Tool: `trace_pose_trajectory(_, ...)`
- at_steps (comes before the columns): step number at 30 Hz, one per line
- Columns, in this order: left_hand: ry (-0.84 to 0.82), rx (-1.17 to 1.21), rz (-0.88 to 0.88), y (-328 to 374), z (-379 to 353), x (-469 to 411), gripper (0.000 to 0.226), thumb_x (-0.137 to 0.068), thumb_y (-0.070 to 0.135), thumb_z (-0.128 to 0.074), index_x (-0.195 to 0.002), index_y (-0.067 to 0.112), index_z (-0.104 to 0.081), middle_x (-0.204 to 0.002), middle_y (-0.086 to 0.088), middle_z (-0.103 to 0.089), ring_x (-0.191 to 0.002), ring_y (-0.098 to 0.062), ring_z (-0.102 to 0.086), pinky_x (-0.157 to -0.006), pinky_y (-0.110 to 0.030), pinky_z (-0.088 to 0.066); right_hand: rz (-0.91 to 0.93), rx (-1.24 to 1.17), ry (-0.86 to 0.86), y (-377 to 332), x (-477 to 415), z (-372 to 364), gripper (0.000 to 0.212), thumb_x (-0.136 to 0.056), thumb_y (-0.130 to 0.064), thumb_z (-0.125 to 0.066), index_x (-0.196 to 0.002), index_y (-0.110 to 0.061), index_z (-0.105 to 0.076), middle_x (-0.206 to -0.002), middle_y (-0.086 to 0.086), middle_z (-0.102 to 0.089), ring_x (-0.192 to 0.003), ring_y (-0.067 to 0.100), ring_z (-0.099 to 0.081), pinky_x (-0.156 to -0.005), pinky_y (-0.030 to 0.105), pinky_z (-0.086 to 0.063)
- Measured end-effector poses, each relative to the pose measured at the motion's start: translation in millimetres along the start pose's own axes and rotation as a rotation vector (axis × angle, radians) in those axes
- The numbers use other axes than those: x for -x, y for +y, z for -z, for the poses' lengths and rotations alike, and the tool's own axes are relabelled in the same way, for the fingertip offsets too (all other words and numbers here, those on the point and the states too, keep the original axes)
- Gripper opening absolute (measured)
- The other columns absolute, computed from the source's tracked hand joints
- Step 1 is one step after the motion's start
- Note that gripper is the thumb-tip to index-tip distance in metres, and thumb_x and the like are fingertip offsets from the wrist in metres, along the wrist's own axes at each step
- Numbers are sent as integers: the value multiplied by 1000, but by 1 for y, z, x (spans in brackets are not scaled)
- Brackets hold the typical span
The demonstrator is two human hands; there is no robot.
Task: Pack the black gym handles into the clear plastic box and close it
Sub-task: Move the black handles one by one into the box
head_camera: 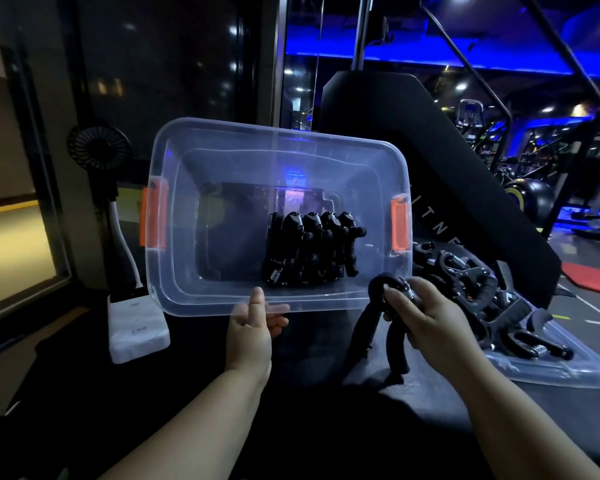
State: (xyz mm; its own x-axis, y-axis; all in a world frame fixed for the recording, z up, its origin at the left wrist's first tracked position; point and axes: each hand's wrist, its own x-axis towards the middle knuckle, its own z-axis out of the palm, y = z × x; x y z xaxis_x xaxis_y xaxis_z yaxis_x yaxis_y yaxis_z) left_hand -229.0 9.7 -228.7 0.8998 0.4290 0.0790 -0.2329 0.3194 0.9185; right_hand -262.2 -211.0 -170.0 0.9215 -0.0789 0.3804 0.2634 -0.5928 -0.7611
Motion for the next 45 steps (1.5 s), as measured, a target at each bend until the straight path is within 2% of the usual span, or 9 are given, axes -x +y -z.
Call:
trace_pose_trajectory(8,-5,4,4,1,1,0,29,-98,38,-42,-87,14,-53,-67,2,-73,-61,-12,-59,-63,-25,-45,22,95,-41,-26,-7,-5,20,-94,-30,-54,-107,-29,-38,-67,5,-64,-40,4,-55,-42,11,-34)
trace_pose_trajectory(14,-19,11,2,1,1,-1,30,-98,39,-41,-88,14,-54,-67,2,-73,-58,-9,-59,-63,-25,-46,-3,58,-83,-30,-8,-6,31,-92,-23,-58,-112,-33,-37,-74,8,-67,-49,14,-63,-43,23,-46)
trace_pose_trajectory(22,-28,47,18,0,2,-1,31,-98,40,-41,-91,13,-54,-67,0,-73,-60,-11,-59,-64,-24,-46,78,448,-290,-34,0,2,90,-74,-2,-60,-135,-44,-9,-67,0,-52,-49,11,-46,-43,20,-35)
trace_pose_trajectory(27,-46,103,49,0,4,-3,40,-99,44,-34,-91,11,-54,-72,-6,-74,-60,-14,-61,-64,-27,-47,150,508,-290,-37,-2,3,101,-82,-9,-58,-136,-59,12,-62,4,-54,-52,19,-50,-53,37,-44)
trace_pose_trajectory(33,-41,132,65,1,4,-3,39,-100,43,-32,-92,10,-52,-73,-9,-73,-53,-10,-61,-62,-27,-47,202,287,-242,-52,-8,6,99,-81,-6,-68,-116,-81,-13,-94,7,-66,-69,25,-66,-72,51,-55)
trace_pose_trajectory(35,-32,136,71,2,3,-3,38,-100,42,-33,-89,11,-50,-74,-12,-72,-51,-10,-60,-62,-27,-46,251,156,-108,-61,-14,8,98,-79,-1,-70,-119,-76,-21,-97,8,-63,-70,30,-66,-70,54,-55)
trace_pose_trajectory(38,-33,155,75,2,3,-2,38,-100,42,-35,-93,8,-51,-69,-7,-72,-50,-10,-59,-63,-27,-47,259,113,9,-78,-32,3,91,-82,-6,-69,-136,-59,-17,-94,6,-61,-69,30,-65,-64,38,-51)
trace_pose_trajectory(42,-65,122,55,1,5,-3,49,-99,43,-33,-100,-2,-52,-70,-6,-73,-52,-9,-60,-61,-24,-48,213,171,-11,-97,-68,-29,87,-85,-10,-65,-145,-44,-13,-86,5,-58,-58,26,-59,-48,28,-44)
trace_pose_trajectory(45,-61,152,53,0,6,-3,51,-99,41,-34,-103,-6,-52,-72,-11,-72,-50,-11,-59,-52,-18,-48,254,300,-90,-104,-87,-64,87,-85,-12,-62,-147,-41,-9,-86,9,-59,-54,19,-54,-47,28,-41)
